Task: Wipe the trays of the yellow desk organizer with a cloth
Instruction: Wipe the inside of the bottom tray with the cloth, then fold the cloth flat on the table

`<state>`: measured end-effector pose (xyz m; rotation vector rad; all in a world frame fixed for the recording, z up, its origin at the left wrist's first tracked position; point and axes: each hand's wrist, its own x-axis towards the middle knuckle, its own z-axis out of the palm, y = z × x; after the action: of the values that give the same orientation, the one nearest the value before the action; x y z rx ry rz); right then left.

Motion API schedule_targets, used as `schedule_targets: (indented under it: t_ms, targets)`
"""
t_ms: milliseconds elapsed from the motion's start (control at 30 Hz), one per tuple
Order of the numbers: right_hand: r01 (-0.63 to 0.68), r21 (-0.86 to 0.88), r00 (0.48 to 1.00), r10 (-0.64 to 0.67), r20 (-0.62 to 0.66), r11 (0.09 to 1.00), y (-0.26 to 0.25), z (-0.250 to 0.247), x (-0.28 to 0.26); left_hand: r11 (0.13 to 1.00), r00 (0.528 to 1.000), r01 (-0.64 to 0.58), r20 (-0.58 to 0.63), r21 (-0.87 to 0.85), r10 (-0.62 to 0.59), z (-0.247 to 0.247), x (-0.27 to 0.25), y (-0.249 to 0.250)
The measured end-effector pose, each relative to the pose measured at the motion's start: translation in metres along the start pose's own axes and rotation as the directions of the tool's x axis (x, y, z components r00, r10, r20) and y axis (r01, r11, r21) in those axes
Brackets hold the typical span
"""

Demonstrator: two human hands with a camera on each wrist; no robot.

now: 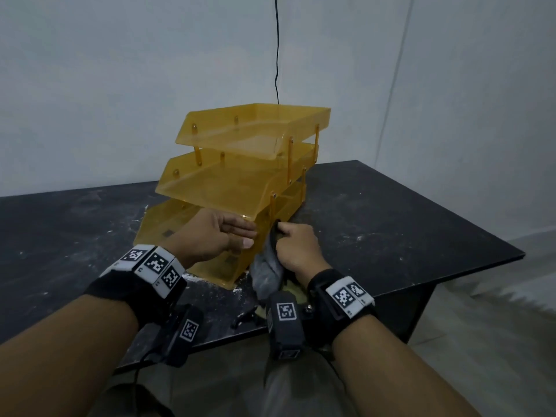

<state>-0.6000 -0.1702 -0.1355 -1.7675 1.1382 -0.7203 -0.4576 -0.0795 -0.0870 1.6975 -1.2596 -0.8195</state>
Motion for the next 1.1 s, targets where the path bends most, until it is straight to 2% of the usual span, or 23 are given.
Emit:
schedule_targets:
  t_ms: [67,133,233,300,400,500,567,633,700,767,833,900,967,1033,1067,1100]
  targets:
    - [-0.050,0.196,0.997,0.060,-0.042,0.979,0.006,-0.004,-0.001,0.999,1.000,0.018,-0.008,0.045,-0.017,0.000,-0.002,0.002]
    - [-0.084,0.339,0.979,0.140,-0.146,0.937,0.005,-0.011,-0.003,0.996,0.999,0.035,-0.025,0.084,-0.033,-0.001,-0.003,0.008]
    - [0.002,0.518,0.957,0.148,-0.248,0.855,-0.009,-0.022,-0.001,0.991,0.997,-0.001,-0.079,0.134,0.011,-0.008,-0.009,0.022]
    - [0.083,0.573,0.948,0.113,-0.299,0.815,-0.027,-0.030,0.001,0.989,0.989,-0.030,-0.142,0.148,0.051,-0.015,-0.012,0.031]
    - [0.178,0.491,0.937,0.005,-0.349,0.853,-0.049,-0.026,0.005,0.988,0.973,-0.058,-0.213,0.142,0.088,-0.023,-0.015,0.037]
    - [0.197,0.275,0.940,-0.101,-0.326,0.941,-0.056,-0.006,-0.004,0.980,0.958,-0.084,-0.258,0.178,0.128,-0.029,-0.018,0.035]
    - [0.231,0.127,0.926,-0.178,-0.333,0.965,-0.051,0.006,-0.014,0.977,0.948,-0.075,-0.290,0.197,0.131,-0.034,-0.019,0.030]
    - [0.284,0.022,0.925,-0.268,-0.269,0.959,-0.042,0.017,-0.025,0.977,0.941,-0.050,-0.319,0.207,0.115,-0.038,-0.018,0.024]
    - [0.339,-0.044,0.928,-0.341,-0.149,0.940,-0.034,0.024,-0.039,0.973,0.931,-0.015,-0.351,0.232,0.098,-0.038,-0.018,0.019]
    - [0.391,-0.035,0.918,-0.392,-0.051,0.920,-0.027,0.031,-0.054,0.973,0.925,0.046,-0.378,0.227,0.045,-0.039,-0.019,0.017]
    - [0.380,0.019,0.925,-0.380,-0.027,0.925,-0.027,0.033,-0.063,0.977,0.920,0.099,-0.392,0.190,-0.017,-0.042,-0.023,0.016]
    - [0.348,0.077,0.937,-0.348,-0.017,0.934,-0.033,0.030,-0.063,0.978,0.946,0.120,-0.320,0.171,-0.060,-0.050,-0.030,0.017]
    - [0.367,0.121,0.929,-0.369,-0.009,0.922,-0.045,0.028,-0.060,0.984,0.985,0.110,-0.151,0.140,-0.088,-0.058,-0.041,0.017]
    - [0.421,0.159,0.906,-0.423,-0.022,0.893,-0.062,0.027,-0.059,0.990,0.997,0.068,0.021,0.126,-0.071,-0.064,-0.052,0.017]
    - [0.450,0.189,0.891,-0.453,-0.032,0.873,-0.070,0.030,-0.059,0.992,0.998,0.033,0.055,0.120,-0.040,-0.067,-0.057,0.016]
    - [0.474,0.220,0.878,-0.477,-0.042,0.852,-0.080,0.033,-0.058,0.996,0.999,-0.009,0.038,0.092,0.006,-0.072,-0.059,0.015]
